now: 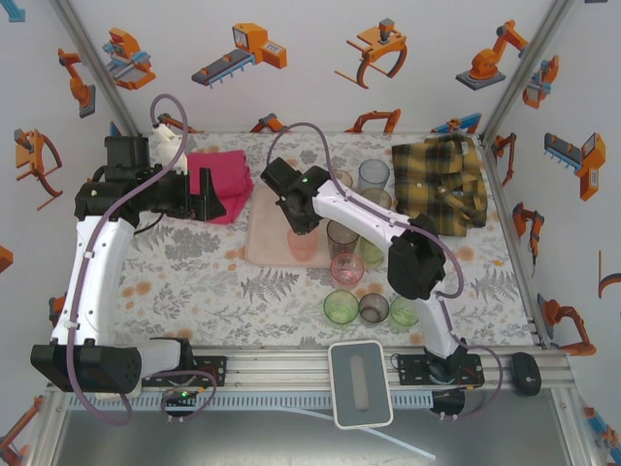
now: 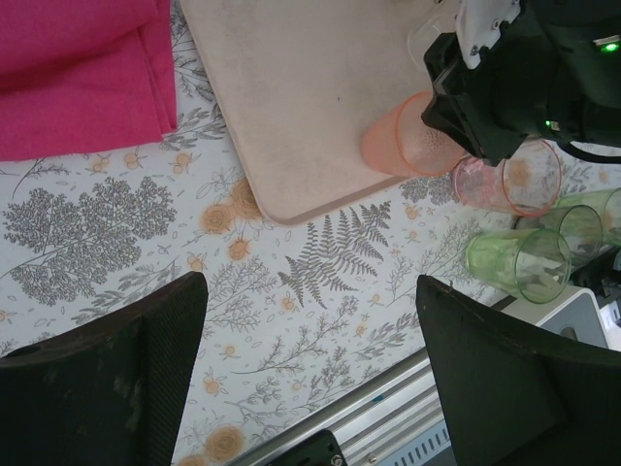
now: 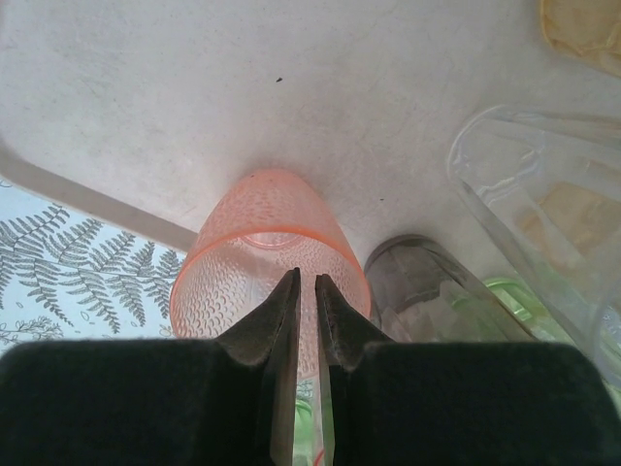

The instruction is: Place the glasses into the tray

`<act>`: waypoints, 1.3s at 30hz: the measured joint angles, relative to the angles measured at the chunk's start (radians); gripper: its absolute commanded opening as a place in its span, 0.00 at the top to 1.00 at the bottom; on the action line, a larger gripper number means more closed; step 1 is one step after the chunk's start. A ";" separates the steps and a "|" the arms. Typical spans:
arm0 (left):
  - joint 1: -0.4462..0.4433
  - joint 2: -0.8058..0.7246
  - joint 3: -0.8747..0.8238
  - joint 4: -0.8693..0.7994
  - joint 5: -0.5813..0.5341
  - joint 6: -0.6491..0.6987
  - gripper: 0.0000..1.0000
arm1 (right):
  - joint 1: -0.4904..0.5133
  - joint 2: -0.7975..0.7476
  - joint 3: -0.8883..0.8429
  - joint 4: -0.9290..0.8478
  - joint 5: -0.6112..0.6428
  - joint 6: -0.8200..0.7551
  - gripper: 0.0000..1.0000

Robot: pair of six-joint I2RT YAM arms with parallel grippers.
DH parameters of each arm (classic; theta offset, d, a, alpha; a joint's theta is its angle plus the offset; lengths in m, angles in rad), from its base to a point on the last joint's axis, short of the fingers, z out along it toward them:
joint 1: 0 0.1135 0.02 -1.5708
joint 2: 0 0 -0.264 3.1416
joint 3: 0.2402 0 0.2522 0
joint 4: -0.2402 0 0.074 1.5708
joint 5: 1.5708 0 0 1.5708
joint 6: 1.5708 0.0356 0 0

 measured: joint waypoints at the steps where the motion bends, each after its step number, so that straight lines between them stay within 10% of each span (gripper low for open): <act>1: 0.000 0.000 0.000 0.000 0.000 0.000 0.19 | 0.000 0.006 0.000 -0.003 -0.001 0.000 0.83; 39: 0.014 -0.011 -0.019 0.008 0.014 -0.004 0.19 | 0.000 0.049 0.073 -0.124 0.100 -0.011 0.82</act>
